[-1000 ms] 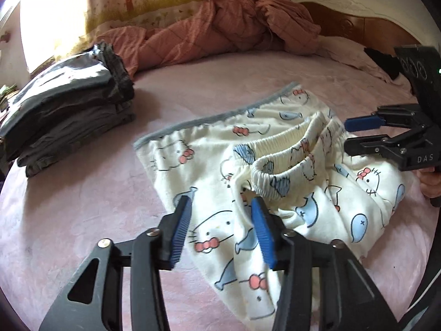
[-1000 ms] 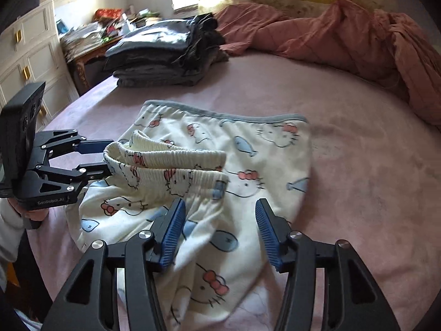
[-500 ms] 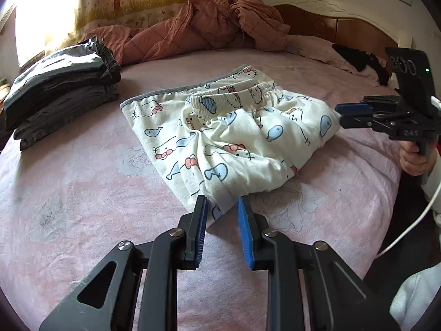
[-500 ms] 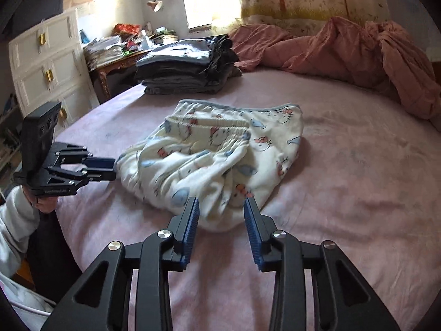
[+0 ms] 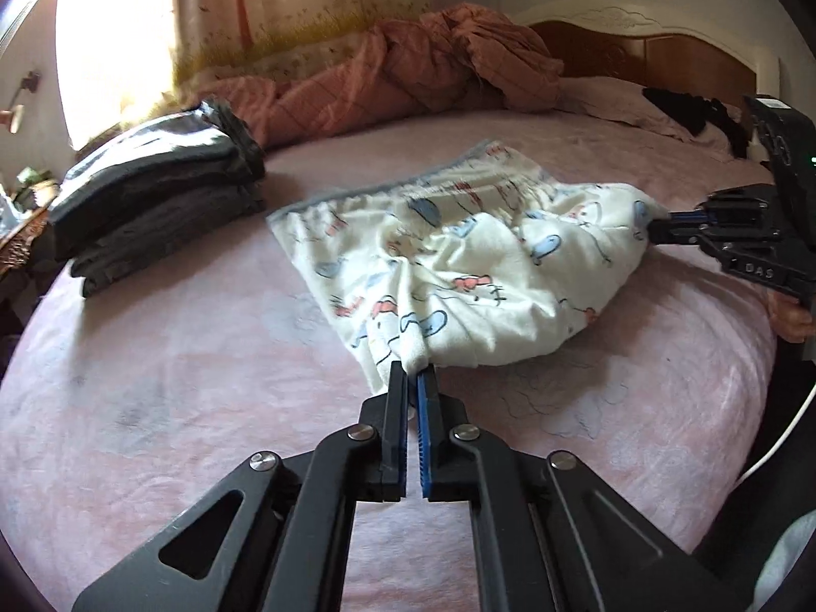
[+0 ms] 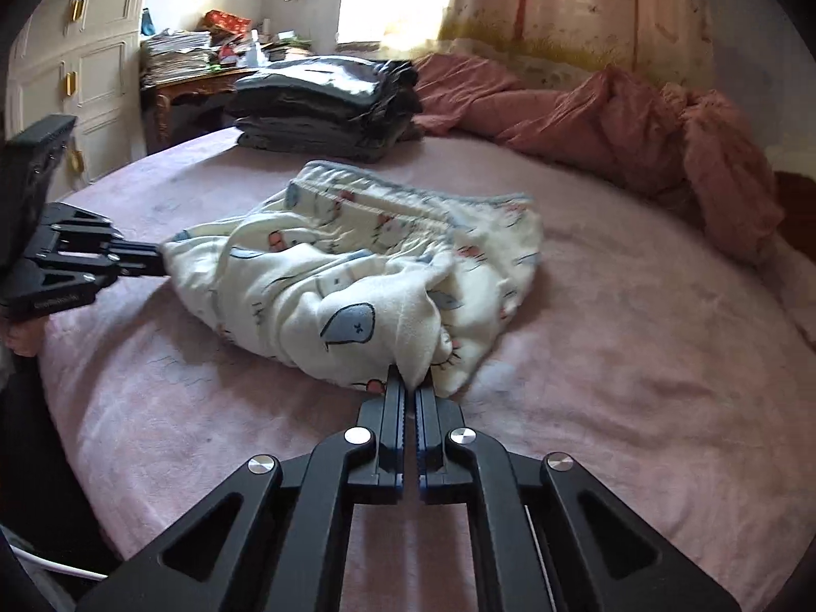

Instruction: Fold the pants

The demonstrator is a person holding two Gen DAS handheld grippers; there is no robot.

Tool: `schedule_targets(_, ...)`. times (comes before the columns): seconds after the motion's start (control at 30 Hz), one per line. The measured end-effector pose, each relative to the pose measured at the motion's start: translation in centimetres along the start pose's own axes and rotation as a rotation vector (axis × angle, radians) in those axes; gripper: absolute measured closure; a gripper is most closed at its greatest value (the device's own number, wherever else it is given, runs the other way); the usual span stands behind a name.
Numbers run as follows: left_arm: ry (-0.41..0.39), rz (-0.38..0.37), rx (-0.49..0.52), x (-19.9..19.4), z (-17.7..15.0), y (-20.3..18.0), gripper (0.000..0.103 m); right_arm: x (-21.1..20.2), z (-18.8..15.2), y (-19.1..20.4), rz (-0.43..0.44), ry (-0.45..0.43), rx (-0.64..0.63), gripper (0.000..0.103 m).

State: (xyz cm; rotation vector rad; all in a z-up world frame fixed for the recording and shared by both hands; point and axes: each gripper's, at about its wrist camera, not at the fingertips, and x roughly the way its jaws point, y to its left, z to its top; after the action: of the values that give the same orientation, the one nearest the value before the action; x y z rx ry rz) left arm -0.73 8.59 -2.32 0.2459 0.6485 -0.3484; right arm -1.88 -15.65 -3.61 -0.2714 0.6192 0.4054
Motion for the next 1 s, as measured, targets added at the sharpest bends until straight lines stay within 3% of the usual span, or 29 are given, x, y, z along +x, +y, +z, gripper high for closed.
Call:
schedule_targets(0.17, 0.003, 0.045, -0.034, -0.4, -0.1, 1.4, 0.1, -1.5, 0.4, -1.7, -0.07, -0.027, 0.062, 0.1)
schedule_targets(0.37, 0.062, 0.165, -0.064, 0.8, -1.6, 2.6, 0.102, 0.5, -0.7, -3.0, -0.122, 0.076, 0.1, 0.101)
schedule_targets(0.43, 0.041, 0.192, -0.104, 0.2, -1.8, 3.5, 0.103, 0.2, -0.9, -3.5, -0.133, 0.054, 0.123, 0.101)
schedule_targets(0.47, 0.028, 0.179, -0.113, -0.1, -1.8, 3.9, 0.103, -0.3, -0.7, -3.5, -0.123, 0.03, 0.122, 0.101)
schedule_targets(0.53, 0.021, 0.067, -0.111, -0.7, -1.8, 4.0, 0.103, -1.3, -0.2, -3.1, -0.107, -0.013, 0.076, 0.101)
schedule_targets(0.63, -0.017, -0.085, -0.072, -2.1, -1.6, 2.5, 0.099, -1.1, -0.1, -2.5, -0.128, 0.013, 0.061, 0.101)
schedule_targets(0.7, -0.012, -0.091, -0.043, -2.1, -1.3, 1.1, 0.091, -0.4, -0.6, -2.7, -0.114, 0.051, 0.089, 0.101)
schedule_targets(0.87, 0.021, 0.014, -0.011, -0.4, -1.1, 0.2, 0.072, 0.4, -1.0, -3.1, -0.109, 0.077, 0.109, 0.101)
schedule_targets(0.97, 0.032, -0.007, -0.036, 0.1, -1.0, 0.7, 0.073, 0.4, -1.0, -3.1, -0.103, 0.074, 0.115, 0.101)
schedule_targets(1.0, 0.029, -0.021, -0.042, 0.2, -0.9, 0.8, 0.092, 0.5, -1.0, -3.0, -0.101, 0.075, 0.114, 0.101)
